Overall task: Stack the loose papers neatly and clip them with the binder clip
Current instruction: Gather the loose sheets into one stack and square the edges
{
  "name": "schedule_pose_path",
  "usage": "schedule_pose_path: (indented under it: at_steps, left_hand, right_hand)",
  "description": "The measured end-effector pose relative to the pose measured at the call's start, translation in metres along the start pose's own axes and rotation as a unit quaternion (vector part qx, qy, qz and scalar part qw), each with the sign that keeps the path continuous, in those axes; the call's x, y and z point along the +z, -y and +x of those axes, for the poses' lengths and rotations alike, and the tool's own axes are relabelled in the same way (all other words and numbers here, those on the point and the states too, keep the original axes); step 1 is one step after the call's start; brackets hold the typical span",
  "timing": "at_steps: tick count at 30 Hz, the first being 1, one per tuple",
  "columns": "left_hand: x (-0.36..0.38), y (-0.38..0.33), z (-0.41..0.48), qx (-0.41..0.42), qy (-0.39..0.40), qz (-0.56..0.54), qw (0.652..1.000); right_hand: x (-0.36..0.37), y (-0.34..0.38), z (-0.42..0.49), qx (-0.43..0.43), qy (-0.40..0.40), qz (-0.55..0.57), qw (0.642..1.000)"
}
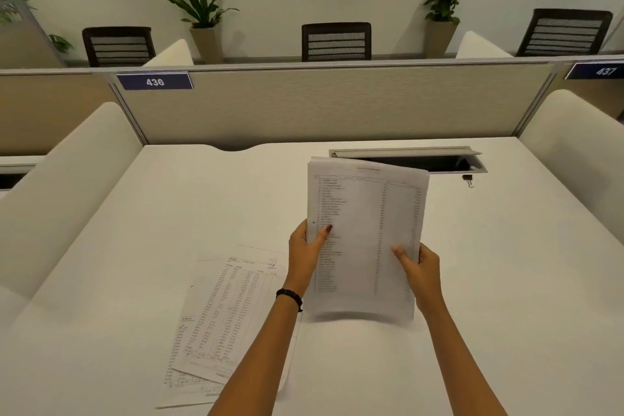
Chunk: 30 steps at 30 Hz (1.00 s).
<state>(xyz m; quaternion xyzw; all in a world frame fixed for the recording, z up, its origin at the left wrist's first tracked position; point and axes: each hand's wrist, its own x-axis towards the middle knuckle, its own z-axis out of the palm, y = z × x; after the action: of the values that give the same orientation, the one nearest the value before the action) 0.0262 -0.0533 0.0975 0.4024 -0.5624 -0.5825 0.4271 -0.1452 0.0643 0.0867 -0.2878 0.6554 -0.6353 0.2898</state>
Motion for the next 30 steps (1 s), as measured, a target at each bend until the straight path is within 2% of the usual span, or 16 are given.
schedule_pose_path:
  at_steps: [6,13,19,26,30]
  left_hand:
    - [-0.015,0.012,0.003,-0.01,0.008,0.055,0.998]
    - [-0.041,0.051,-0.003,-0.093,-0.005,0.113,0.989]
    - [-0.068,0.078,-0.011,-0.119,-0.013,0.151,0.981]
    - [-0.111,0.092,-0.026,-0.054,-0.065,0.235,0.968]
    - [-0.133,0.108,-0.034,-0.003,-0.13,0.38,0.916]
  right_hand:
    - [0.005,-0.015,-0.008,0.014,0.004,-0.01,1.0]
    - [0.015,-0.047,-0.02,0.054,0.015,-0.034,0.998]
    - [0.02,-0.07,-0.026,0.087,0.015,-0.058,0.994]
    - [0.016,-0.087,-0.03,0.12,0.011,-0.096,0.988]
    - [0.014,-0.088,-0.032,0.118,0.02,-0.105,0.987]
